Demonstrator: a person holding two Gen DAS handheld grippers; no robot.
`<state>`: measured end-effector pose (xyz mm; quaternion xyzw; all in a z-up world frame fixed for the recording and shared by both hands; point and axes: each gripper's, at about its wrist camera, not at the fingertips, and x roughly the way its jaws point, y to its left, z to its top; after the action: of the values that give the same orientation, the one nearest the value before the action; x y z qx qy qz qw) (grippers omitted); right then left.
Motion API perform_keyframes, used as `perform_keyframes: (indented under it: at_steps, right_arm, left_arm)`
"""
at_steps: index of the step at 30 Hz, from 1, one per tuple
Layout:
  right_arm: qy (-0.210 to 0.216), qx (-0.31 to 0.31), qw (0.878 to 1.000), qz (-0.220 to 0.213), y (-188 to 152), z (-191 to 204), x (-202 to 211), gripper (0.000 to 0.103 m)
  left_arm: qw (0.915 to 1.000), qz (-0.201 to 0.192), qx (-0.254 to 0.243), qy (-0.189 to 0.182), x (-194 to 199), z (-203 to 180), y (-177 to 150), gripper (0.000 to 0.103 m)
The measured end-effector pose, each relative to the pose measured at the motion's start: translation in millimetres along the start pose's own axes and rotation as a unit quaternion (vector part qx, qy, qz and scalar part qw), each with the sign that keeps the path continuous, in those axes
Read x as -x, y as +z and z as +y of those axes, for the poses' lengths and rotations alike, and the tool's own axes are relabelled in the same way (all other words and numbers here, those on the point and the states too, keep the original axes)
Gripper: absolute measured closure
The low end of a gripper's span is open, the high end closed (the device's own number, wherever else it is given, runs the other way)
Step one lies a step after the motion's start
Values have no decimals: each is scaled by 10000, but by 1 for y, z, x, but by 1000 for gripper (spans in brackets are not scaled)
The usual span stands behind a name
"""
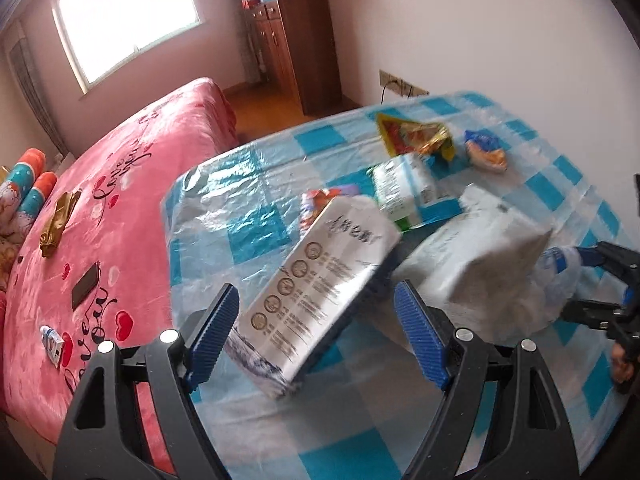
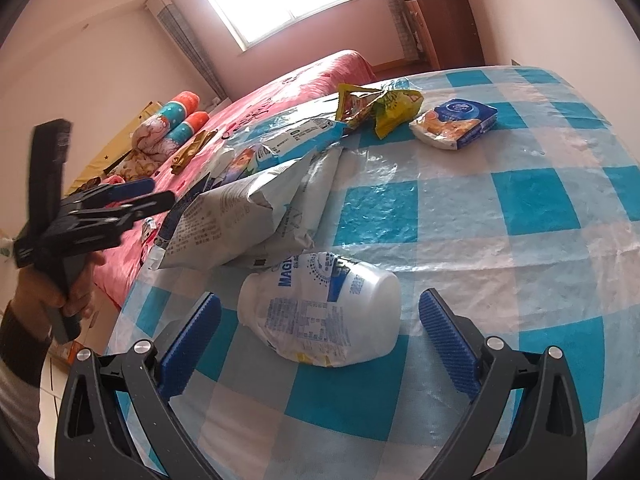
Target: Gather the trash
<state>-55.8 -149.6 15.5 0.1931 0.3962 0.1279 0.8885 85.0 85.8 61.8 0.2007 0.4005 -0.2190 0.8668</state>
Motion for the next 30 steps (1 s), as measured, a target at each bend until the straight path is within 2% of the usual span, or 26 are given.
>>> perform_keyframes:
  at_steps: [10, 13, 17, 30]
  right_arm:
    - [3, 39, 10000, 25, 0, 2, -1, 4]
    - [15, 36, 10000, 27, 0, 2, -1, 4]
    - [-4, 66, 10000, 44, 0, 2, -2, 4]
    - [-62, 130, 9999, 80, 2, 4, -3, 4]
  left_arm:
    - [9995, 170, 236, -138, -34, 14, 2, 22]
    - [9995, 146, 259, -71, -40, 13, 2, 22]
    - [9989, 46, 454, -130, -38, 14, 1, 24]
    - [9996, -22, 280, -41, -15, -31, -22, 25]
